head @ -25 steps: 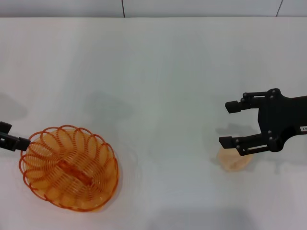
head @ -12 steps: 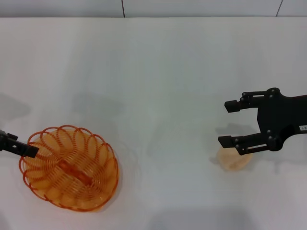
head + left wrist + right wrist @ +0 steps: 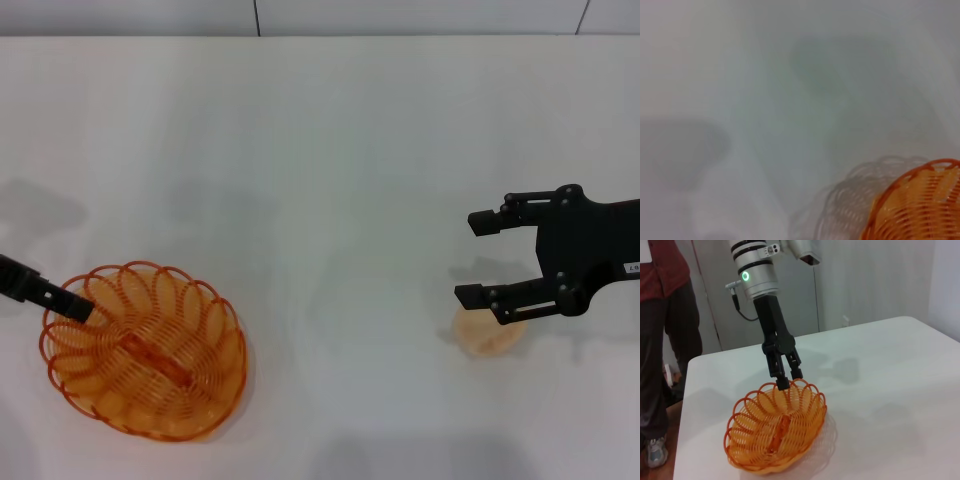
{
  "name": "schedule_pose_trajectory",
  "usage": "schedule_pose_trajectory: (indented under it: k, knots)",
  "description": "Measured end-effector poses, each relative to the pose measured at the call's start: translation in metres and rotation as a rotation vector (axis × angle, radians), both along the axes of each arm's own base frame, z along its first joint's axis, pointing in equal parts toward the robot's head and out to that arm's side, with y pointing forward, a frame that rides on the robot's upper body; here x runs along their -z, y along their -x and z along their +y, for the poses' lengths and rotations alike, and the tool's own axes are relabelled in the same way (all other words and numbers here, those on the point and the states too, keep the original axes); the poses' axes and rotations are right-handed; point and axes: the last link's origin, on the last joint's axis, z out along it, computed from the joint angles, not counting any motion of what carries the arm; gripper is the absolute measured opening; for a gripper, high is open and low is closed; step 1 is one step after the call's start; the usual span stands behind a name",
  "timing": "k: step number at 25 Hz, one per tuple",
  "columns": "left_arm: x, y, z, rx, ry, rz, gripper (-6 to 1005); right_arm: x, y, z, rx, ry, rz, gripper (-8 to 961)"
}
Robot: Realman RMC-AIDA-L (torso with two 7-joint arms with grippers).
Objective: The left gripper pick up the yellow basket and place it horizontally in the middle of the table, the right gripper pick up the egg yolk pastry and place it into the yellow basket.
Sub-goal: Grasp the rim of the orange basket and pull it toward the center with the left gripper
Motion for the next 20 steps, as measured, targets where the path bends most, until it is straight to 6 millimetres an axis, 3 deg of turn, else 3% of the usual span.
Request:
schedule_pose_trajectory:
  k: [10,18,20]
  knots:
    - [0.013,-0.011,0.006,-0.013,0.048,0.05,885,0.001,-0.001,0.0,0.002,0.002,0.0,800]
    - [0.023,-0.007,0.007,-0.03,0.054,0.05,884,0.001,-0.002,-0.001,0.006,0.003,0.001,801]
    - [0.026,-0.007,0.007,-0.03,0.064,0.052,806,0.001,-0.002,-0.001,0.006,0.003,0.001,801]
